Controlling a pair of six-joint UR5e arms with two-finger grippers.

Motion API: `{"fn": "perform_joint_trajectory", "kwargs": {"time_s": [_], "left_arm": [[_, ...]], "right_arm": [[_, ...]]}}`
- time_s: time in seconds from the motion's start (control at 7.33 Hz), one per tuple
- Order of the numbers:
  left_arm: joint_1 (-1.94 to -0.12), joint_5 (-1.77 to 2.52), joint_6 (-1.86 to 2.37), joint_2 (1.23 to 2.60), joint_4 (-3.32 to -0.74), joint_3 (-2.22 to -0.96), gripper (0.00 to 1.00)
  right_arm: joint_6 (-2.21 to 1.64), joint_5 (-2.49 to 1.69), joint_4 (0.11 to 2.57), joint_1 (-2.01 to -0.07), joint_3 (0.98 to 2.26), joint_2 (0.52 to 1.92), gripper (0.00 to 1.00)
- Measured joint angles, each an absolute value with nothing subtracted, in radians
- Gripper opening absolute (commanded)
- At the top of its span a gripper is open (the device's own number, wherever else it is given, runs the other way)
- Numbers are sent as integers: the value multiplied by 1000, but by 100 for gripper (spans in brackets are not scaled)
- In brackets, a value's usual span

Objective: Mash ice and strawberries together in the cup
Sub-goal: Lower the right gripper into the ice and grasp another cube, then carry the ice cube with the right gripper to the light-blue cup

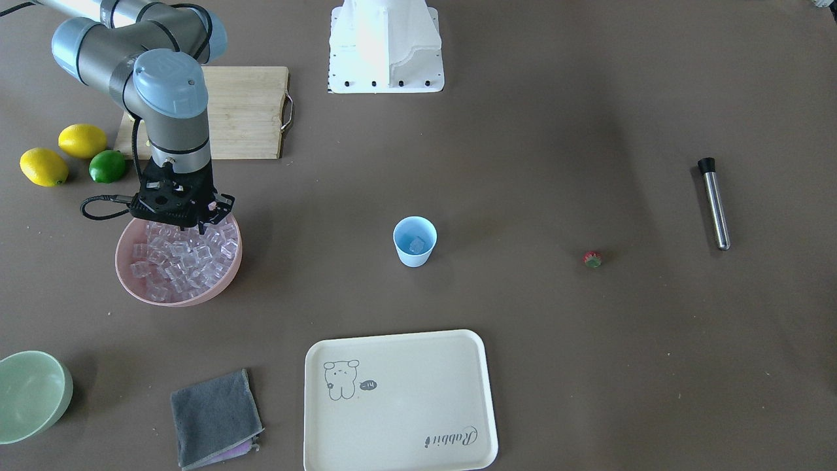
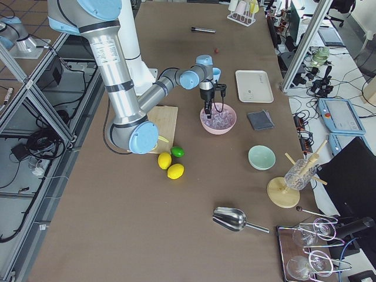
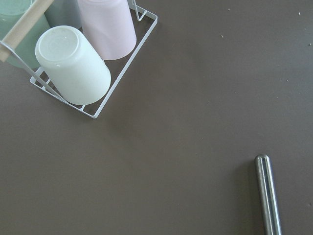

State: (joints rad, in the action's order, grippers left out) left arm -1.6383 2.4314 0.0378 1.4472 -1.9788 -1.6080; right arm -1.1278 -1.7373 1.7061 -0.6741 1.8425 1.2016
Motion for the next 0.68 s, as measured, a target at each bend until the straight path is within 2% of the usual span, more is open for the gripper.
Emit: {"fn": "perform_joint_trajectory", "kwargs": {"time_s": [0.27,0.68], "left_arm": [[-1638,2431,37,1447,-1979,-1604,98],[-1638,2431,38,1447,-1979,-1600,98]], "right_arm": [[-1116,-1748,1732,-704,1847,1160,25],[-1159,-1789,1747,-714,1811,957,25]]}}
